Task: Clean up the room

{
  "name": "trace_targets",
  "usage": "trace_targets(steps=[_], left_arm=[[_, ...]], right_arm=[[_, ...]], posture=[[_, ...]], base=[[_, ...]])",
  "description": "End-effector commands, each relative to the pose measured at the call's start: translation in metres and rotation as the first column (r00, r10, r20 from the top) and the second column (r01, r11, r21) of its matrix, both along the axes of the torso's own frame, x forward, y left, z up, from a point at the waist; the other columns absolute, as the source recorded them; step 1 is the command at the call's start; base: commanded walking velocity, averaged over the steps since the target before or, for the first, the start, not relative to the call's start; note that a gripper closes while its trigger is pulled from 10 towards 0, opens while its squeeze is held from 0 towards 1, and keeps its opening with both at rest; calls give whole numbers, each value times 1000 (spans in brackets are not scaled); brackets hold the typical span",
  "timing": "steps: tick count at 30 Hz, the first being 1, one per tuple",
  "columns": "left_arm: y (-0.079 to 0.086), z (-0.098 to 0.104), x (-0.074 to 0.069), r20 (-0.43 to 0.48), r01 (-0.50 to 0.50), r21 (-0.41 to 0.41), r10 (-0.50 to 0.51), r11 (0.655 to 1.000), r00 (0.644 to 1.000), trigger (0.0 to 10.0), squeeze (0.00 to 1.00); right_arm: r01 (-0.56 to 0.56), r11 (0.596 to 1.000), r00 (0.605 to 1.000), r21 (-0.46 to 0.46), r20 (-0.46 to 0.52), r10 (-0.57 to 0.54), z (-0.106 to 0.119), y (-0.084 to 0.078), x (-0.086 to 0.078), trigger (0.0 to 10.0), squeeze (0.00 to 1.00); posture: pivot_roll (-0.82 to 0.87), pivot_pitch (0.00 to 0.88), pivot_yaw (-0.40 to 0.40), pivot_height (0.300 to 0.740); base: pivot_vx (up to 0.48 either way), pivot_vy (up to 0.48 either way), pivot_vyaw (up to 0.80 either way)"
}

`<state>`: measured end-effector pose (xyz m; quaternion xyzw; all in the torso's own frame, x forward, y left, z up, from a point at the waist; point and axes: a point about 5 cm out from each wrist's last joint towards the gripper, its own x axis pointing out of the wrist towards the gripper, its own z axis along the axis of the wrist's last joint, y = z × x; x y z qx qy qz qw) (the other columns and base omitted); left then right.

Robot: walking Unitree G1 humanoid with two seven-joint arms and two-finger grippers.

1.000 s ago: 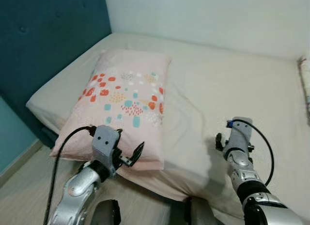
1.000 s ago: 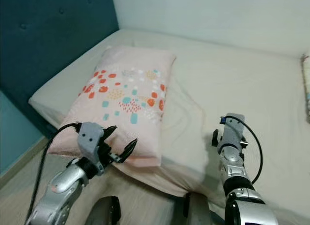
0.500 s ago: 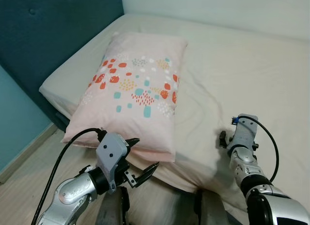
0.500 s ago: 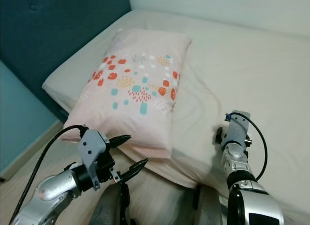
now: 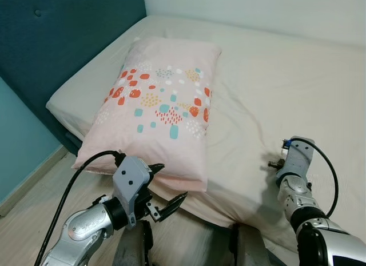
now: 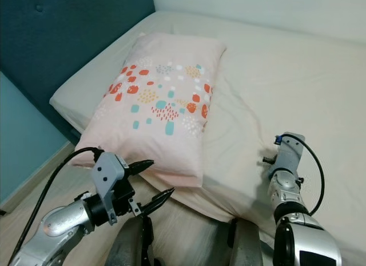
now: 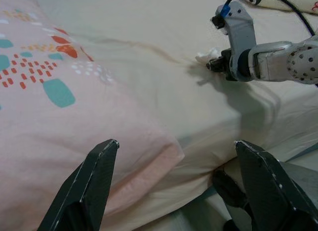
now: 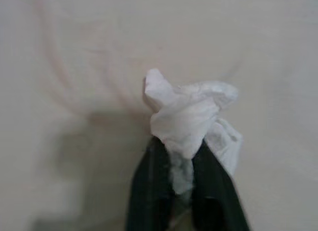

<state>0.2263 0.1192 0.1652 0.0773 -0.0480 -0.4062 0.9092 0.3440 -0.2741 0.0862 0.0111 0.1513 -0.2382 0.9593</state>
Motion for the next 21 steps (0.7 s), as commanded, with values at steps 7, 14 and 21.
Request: trace_targets(steps=[7, 14, 21], left_arm=[[4, -18, 10, -40, -45, -2, 45, 999, 998, 10000, 0], [15, -35, 35, -73, -244, -13, 242, 970, 967, 10000, 0], [17, -42, 57, -151, -436, -36, 427, 899, 892, 10000, 0]], right_arm=[[-6, 1000, 1000, 27, 8, 5, -9, 10, -2, 0, 0], [-83, 996, 991, 17, 109, 81, -8, 38, 1, 0, 0], [-267, 960, 933, -87, 226, 280, 3, 88, -20, 10000, 0]], posture=[[96, 133, 20, 575], [23, 47, -15, 575], [-17, 22, -27, 575]], base=[[0, 0, 0], [0, 0, 0], [0, 0, 0]])
